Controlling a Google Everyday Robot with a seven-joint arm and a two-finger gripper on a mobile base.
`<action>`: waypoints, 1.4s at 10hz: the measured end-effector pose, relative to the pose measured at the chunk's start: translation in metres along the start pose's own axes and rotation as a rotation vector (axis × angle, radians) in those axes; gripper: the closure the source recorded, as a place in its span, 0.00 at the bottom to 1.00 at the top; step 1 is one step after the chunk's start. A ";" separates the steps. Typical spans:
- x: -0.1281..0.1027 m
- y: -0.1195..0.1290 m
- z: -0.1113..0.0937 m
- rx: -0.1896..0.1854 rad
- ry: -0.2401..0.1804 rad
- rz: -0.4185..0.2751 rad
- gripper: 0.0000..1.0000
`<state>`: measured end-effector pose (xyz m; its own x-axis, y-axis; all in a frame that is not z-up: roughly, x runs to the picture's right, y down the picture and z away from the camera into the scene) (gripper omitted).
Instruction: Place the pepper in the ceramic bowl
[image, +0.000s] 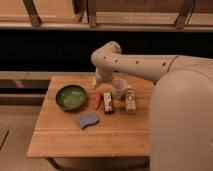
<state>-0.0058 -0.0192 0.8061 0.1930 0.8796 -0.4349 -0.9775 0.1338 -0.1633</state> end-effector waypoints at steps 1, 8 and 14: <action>-0.005 -0.007 0.001 0.002 -0.003 -0.014 0.35; 0.011 -0.017 0.040 0.003 0.139 0.047 0.35; 0.013 0.047 0.086 -0.004 0.329 -0.126 0.35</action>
<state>-0.0569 0.0375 0.8691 0.3300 0.6622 -0.6727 -0.9440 0.2300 -0.2367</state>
